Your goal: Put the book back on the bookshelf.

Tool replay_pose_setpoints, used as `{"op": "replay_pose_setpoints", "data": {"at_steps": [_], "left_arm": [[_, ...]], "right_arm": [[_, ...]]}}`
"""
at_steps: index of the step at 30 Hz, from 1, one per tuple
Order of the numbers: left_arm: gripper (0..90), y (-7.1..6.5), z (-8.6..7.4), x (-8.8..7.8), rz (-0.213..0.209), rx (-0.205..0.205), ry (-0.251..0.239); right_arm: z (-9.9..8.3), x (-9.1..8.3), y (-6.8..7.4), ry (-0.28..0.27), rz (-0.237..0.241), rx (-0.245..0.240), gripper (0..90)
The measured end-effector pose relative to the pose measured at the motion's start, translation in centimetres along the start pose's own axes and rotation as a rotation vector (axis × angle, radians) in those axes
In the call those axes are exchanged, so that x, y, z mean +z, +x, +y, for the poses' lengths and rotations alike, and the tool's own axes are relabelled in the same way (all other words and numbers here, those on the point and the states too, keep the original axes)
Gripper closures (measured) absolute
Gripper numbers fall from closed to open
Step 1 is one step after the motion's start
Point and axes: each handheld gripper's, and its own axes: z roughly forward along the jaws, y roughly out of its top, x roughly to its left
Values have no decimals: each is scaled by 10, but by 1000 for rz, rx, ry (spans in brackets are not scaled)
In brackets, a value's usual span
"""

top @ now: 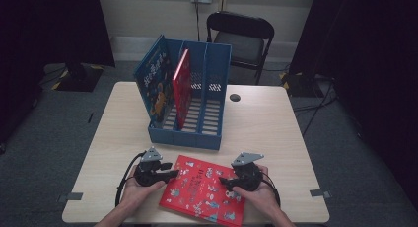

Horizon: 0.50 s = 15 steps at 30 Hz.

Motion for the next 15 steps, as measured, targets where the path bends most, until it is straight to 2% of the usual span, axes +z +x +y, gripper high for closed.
{"op": "replay_pose_setpoints", "data": {"at_steps": [4,8,11,15], "left_arm": [[567,-3,-1,-2,-14,7,11],[628,-5,1,1,-47,15,20],[622,-9,4,4,-35,42,26],[619,-11,8,9,-33,56,32]], "right_arm": [[-5,-6,3,6,1,1,313],[-10,-11,5,8,2,1,325],[-13,-15,8,13,5,2,330],[-17,-19,9,14,17,7,337]]}}
